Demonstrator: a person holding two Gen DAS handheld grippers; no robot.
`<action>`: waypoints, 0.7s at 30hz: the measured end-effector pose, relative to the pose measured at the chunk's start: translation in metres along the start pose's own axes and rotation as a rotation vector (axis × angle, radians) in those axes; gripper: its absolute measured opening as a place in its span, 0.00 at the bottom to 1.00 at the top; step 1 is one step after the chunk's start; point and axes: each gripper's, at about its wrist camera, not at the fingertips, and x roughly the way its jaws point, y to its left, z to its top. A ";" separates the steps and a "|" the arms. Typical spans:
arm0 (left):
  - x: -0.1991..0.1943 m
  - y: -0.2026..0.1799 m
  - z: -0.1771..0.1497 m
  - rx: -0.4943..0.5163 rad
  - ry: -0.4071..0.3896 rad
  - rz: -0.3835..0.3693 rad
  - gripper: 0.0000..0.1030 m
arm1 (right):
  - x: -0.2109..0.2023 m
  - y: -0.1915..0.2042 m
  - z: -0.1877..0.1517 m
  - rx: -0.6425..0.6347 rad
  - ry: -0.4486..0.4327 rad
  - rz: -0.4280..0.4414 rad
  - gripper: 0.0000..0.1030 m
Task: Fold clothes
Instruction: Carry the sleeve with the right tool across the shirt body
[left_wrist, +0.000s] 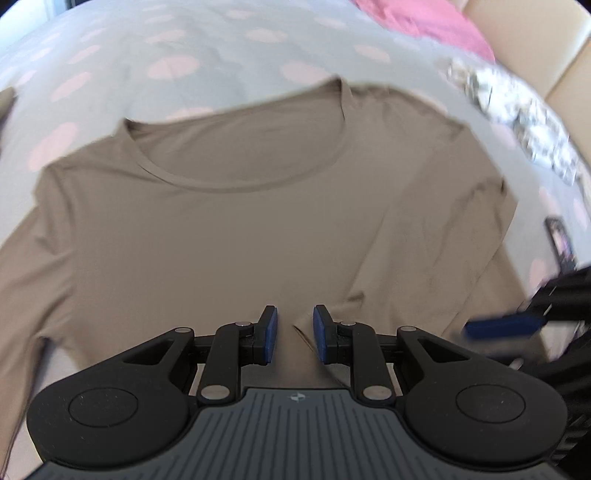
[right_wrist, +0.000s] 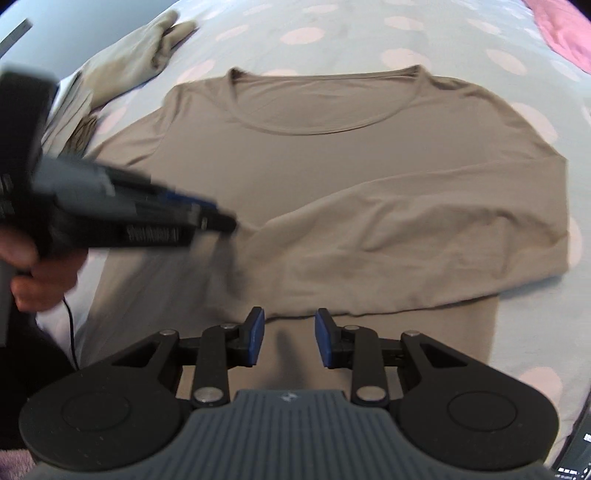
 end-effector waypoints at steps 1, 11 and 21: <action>0.004 -0.005 -0.001 0.022 0.003 0.011 0.19 | -0.002 -0.006 0.000 0.021 -0.004 -0.007 0.32; -0.028 -0.007 0.001 0.028 -0.123 0.004 0.01 | -0.015 -0.066 0.004 0.261 -0.052 -0.156 0.33; -0.079 0.063 0.026 -0.239 -0.259 0.046 0.01 | -0.022 -0.099 0.000 0.353 -0.086 -0.291 0.33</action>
